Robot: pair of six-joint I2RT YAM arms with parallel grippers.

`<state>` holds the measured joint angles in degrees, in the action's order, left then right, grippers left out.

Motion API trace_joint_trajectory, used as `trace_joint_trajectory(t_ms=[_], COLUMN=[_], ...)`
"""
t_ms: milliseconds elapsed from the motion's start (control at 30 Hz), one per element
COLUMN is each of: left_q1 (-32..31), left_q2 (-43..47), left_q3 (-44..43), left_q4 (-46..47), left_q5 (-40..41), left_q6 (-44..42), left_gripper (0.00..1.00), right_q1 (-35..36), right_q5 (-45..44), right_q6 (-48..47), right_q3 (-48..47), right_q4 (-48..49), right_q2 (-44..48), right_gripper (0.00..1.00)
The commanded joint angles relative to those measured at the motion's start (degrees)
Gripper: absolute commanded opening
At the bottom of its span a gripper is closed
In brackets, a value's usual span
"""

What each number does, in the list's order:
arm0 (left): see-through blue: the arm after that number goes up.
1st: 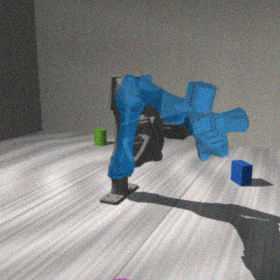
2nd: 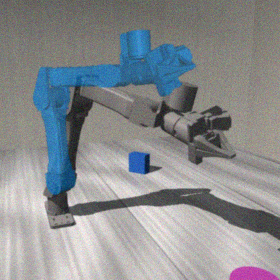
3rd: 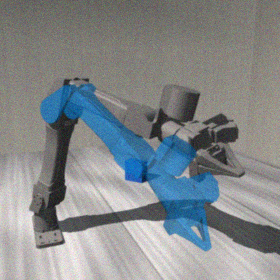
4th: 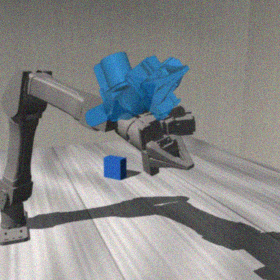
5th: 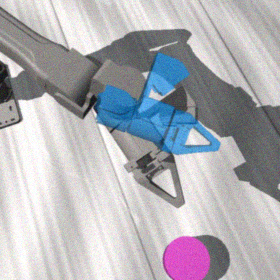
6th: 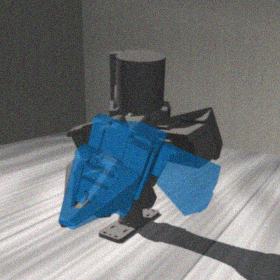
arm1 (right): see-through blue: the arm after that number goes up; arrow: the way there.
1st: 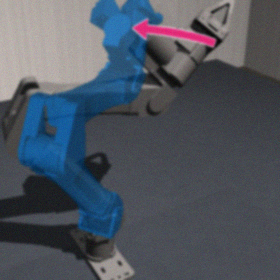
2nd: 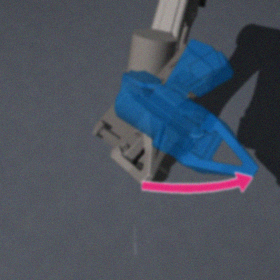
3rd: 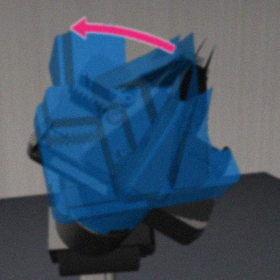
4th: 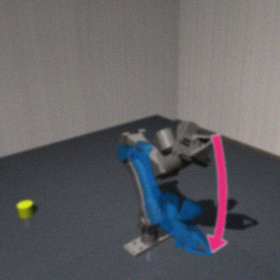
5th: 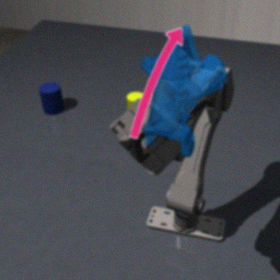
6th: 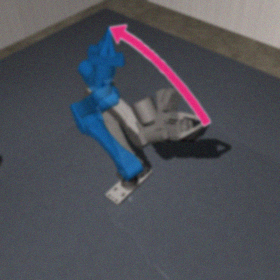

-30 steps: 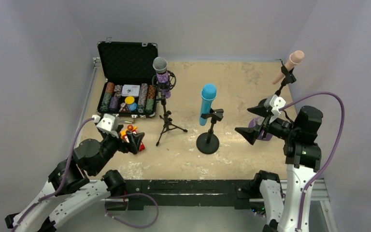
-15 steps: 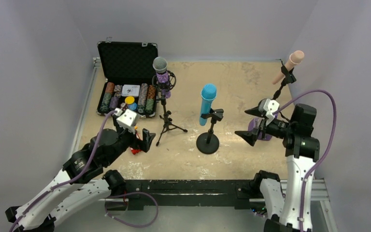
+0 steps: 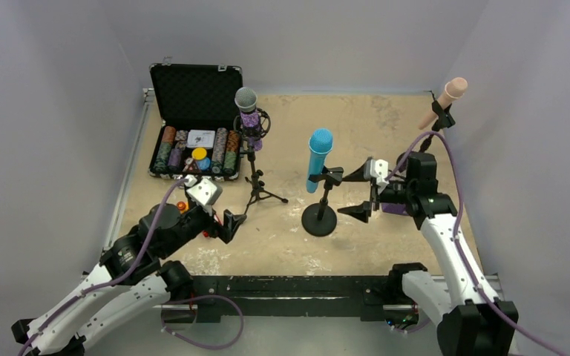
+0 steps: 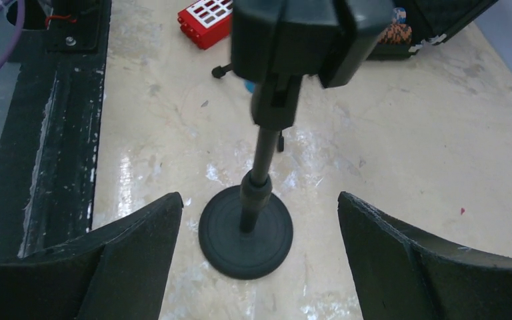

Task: Attach the microphones to the stand

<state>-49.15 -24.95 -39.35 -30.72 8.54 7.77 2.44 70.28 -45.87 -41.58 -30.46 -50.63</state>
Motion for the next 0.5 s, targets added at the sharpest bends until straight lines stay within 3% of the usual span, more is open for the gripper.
trace_joint_trajectory(t_ms=[0,100,200,467], left_q1=[0.2,0.2,0.2,0.2], left_q2=[3.4,5.4,6.6,7.0], left_q3=[0.1,0.8,1.1,1.1], left_q4=[0.9,-0.1,-1.1,-1.6], left_q5=[-0.2,0.6,1.1,0.9], left_q6=[-0.4,0.8,1.8,2.2], left_gripper=[1.00,1.00,1.00,1.00], right_q1=[4.0,6.9,8.8,9.7], right_q5=[0.2,0.8,3.1,7.7], right_q6=[13.5,14.9,15.1,9.4], right_q3=[2.2,2.6,1.8,-0.9], right_q4=[24.6,27.7,28.3,22.9], right_q2=[-4.9,-7.5,-10.5,-15.5], right_gripper=[0.88,0.85,0.76,0.18])
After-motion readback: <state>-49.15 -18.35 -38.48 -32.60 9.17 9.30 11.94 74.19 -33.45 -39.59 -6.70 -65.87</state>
